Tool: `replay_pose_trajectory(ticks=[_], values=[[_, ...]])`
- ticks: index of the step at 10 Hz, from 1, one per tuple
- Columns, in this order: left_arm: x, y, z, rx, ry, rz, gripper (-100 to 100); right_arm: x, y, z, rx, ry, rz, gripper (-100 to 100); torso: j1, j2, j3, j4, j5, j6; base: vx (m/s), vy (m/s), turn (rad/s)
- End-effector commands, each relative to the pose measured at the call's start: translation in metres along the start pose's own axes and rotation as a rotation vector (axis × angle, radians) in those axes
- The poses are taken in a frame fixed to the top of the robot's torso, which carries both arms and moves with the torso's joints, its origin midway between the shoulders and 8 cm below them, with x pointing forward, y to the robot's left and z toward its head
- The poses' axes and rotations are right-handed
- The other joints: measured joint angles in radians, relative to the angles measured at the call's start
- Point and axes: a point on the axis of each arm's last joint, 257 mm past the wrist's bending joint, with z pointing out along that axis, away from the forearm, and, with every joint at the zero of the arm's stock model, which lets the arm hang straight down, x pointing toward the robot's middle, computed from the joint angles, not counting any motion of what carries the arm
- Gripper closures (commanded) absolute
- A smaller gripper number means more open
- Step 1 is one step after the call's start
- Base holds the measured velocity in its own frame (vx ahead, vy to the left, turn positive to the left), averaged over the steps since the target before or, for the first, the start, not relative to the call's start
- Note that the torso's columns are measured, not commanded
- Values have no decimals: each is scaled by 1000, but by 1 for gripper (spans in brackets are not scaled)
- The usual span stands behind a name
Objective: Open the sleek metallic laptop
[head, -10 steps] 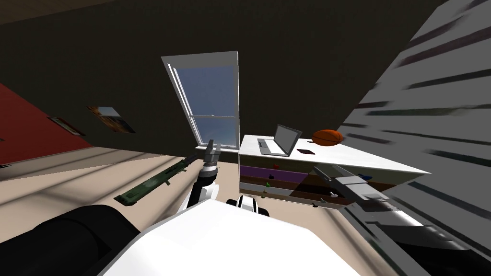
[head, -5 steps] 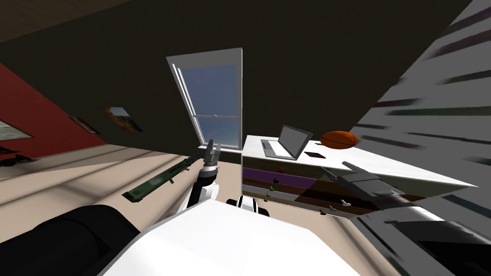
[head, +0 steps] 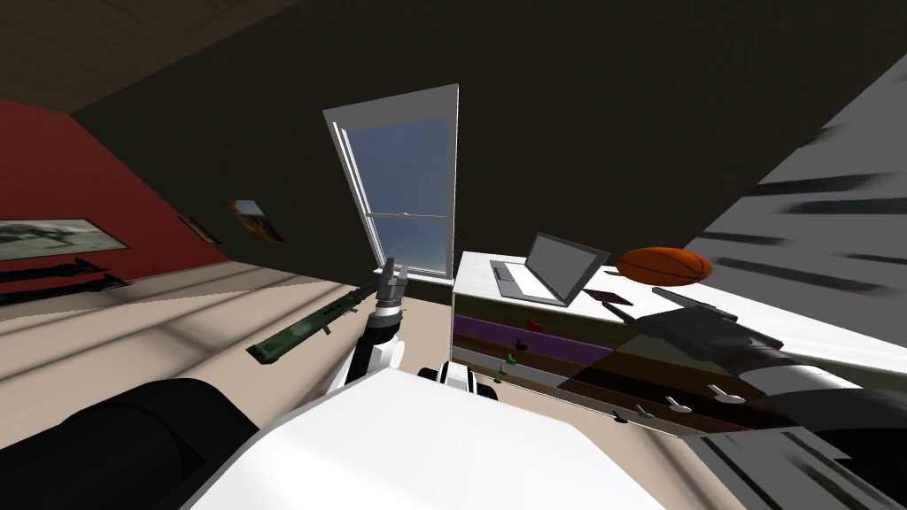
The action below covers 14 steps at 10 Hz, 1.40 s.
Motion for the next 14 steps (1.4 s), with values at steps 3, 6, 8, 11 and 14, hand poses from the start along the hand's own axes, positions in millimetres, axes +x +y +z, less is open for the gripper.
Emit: replay_pose_trajectory(ticks=[3, 6, 8, 11, 14], values=[[0, 0, 0, 0, 0, 0, 0, -7, -41, 8, 28, 32, -183, -100, 0, 0, 0, 0, 0, 0, 52, 32, 79], [0, 0, 0, 0, 0, 0, 0, -19, -61, 16, 43, 39, -288, -100, 1, -1, 0, 0, 0, 0, 54, 29, 76], [0, 0, 0, 0, 0, 0, 0, -20, -62, 17, 44, 39, -300, -100, 0, 1, 1, 0, 0, 0, 27, 20, 25], [0, 0, 0, 0, 0, 0, 0, -24, -66, 17, 44, 38, -305, 100, 0, -1, -1, -1, 0, 0, 61, 8, -12], [0, 0, 0, 0, 0, 0, 0, -32, -52, 19, 22, 46, -463, 100, 0, -1, 1, -4, -1, 1, 27, 59, -38]])
